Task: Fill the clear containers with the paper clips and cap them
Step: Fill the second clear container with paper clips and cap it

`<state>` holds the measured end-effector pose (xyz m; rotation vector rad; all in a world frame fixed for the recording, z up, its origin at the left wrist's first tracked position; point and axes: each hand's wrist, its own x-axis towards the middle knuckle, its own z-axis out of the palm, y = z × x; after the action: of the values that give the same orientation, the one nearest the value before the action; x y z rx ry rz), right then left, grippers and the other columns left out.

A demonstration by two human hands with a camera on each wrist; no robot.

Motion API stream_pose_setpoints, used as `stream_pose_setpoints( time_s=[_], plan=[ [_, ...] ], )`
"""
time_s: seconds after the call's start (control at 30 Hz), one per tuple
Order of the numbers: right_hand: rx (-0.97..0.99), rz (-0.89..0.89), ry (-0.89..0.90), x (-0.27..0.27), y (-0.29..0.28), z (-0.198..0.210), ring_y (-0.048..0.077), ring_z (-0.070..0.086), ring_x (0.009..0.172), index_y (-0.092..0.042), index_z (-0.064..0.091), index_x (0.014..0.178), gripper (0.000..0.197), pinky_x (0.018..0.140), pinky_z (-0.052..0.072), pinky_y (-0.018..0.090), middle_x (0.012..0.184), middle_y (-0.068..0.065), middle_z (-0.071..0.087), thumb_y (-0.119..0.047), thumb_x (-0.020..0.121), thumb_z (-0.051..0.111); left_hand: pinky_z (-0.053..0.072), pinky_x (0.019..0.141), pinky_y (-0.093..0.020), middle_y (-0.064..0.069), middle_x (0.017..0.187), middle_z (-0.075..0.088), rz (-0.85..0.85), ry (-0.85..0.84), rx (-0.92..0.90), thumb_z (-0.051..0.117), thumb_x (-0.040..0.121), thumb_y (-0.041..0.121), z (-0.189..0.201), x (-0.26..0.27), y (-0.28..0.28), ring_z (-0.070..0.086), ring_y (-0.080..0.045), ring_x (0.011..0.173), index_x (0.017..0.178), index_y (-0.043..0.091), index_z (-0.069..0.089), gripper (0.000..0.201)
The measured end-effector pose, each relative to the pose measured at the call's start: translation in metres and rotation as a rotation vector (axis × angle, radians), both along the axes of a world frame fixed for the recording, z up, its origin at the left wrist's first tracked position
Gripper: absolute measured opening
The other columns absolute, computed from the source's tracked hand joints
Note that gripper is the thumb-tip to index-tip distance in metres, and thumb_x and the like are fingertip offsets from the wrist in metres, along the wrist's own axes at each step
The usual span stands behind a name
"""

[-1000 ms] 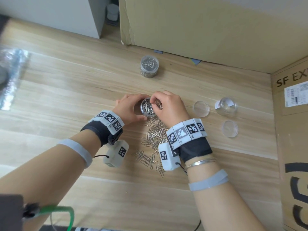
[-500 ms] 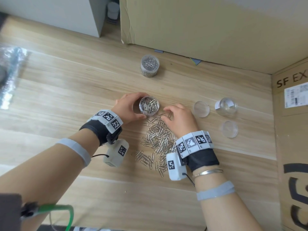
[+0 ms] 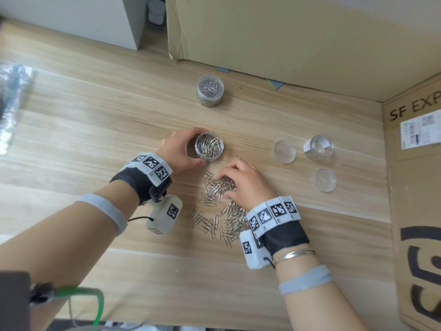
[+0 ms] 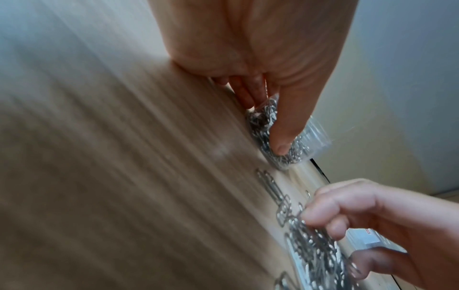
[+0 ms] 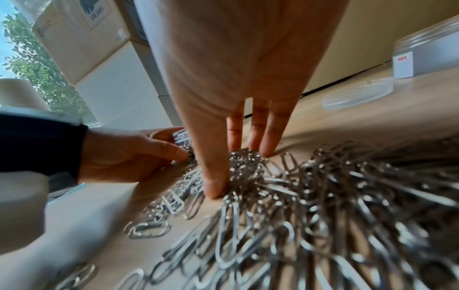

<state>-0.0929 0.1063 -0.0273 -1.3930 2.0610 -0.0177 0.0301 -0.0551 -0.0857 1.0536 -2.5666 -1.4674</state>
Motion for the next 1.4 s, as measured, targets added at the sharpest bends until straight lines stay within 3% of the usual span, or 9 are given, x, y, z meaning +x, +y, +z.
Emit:
stream_pose_setpoints(
  time_s=[0.13,0.23,0.37,0.53,0.7,1.0,1.2,1.3,1.4],
  plan=[
    [-0.02,-0.018,-0.017,-0.002,-0.003,0.0,0.017,0.055,0.099,-0.024,0.063,0.102,0.023,0.084,0.047,0.032,0.111,-0.004,0.055,-0.012,0.082,0.063,0.038,0.099,-0.05,0.004,0.122,0.057,0.001,-0.015,0.006,0.065,0.055,0.044,0.003,0.0,0.0,0.047,-0.024,0.115,0.122,0.033,0.043,0.072],
    [-0.046,-0.051,-0.019,-0.002,-0.005,-0.001,0.019,0.058,0.094,-0.023,0.066,0.1,0.021,0.085,0.048,0.032,0.108,-0.003,0.06,-0.011,0.083,0.061,0.037,0.1,-0.05,0.005,0.122,0.057,0.004,-0.021,0.008,0.064,0.055,0.044,0.004,0.0,0.001,0.046,-0.023,0.115,0.122,0.034,0.043,0.071],
    [-0.087,-0.092,-0.027,-0.006,-0.008,0.001,0.017,0.06,0.088,-0.018,0.068,0.101,0.02,0.082,0.051,0.033,0.101,0.0,0.065,-0.011,0.082,0.064,0.035,0.101,-0.05,0.002,0.125,0.055,-0.001,-0.022,0.009,0.072,0.062,0.032,0.007,0.0,0.001,0.044,-0.026,0.118,0.126,0.029,0.043,0.07],
    [-0.201,-0.153,-0.008,-0.015,-0.015,0.01,0.008,0.052,0.07,-0.018,0.07,0.097,0.018,0.064,0.043,0.019,0.085,-0.001,0.065,-0.01,0.082,0.064,0.035,0.102,-0.049,0.002,0.126,0.055,-0.01,-0.031,-0.009,0.075,0.066,0.026,0.01,-0.001,0.001,0.044,-0.026,0.118,0.126,0.028,0.043,0.068],
    [-0.404,-0.21,0.011,-0.018,-0.039,0.024,0.007,0.052,0.071,-0.016,0.071,0.089,0.015,0.067,0.046,0.022,0.084,0.001,0.068,-0.008,0.077,0.068,0.036,0.1,-0.051,0.007,0.124,0.056,-0.024,-0.028,-0.008,0.071,0.061,0.04,0.008,-0.001,0.001,0.046,-0.024,0.117,0.123,0.035,0.042,0.068],
    [-0.352,-0.226,-0.054,-0.004,-0.067,0.017,0.016,0.064,0.085,-0.018,0.069,0.1,0.025,0.084,0.051,0.033,0.097,0.003,0.07,-0.013,0.076,0.071,0.035,0.1,-0.05,0.002,0.123,0.056,-0.009,-0.018,-0.019,0.075,0.066,0.024,0.011,-0.001,0.002,0.043,-0.026,0.117,0.126,0.027,0.044,0.068],
    [-0.388,-0.299,-0.155,-0.004,-0.062,0.017,0.015,0.068,0.083,-0.017,0.071,0.099,0.02,0.083,0.055,0.035,0.091,0.004,0.073,-0.013,0.079,0.069,0.034,0.101,-0.051,0.004,0.124,0.055,-0.009,-0.022,-0.001,0.075,0.066,0.025,0.01,-0.001,0.002,0.042,-0.025,0.118,0.126,0.029,0.043,0.068],
    [-0.398,-0.326,-0.036,-0.014,-0.053,0.017,0.015,0.066,0.081,-0.019,0.07,0.093,0.012,0.079,0.055,0.034,0.09,0.0,0.072,-0.015,0.084,0.063,0.033,0.102,-0.051,0.006,0.127,0.054,-0.017,-0.029,-0.006,0.075,0.065,0.027,0.009,-0.001,0.001,0.042,-0.024,0.12,0.125,0.031,0.043,0.068],
    [-0.221,-0.325,0.09,-0.029,-0.035,0.009,0.015,0.062,0.086,-0.02,0.065,0.099,0.013,0.079,0.054,0.036,0.1,-0.001,0.067,-0.02,0.088,0.058,0.032,0.103,-0.051,0.007,0.128,0.053,-0.033,-0.03,-0.003,0.074,0.065,0.03,0.007,-0.001,0.0,0.042,-0.024,0.121,0.125,0.031,0.043,0.068]
  ],
)
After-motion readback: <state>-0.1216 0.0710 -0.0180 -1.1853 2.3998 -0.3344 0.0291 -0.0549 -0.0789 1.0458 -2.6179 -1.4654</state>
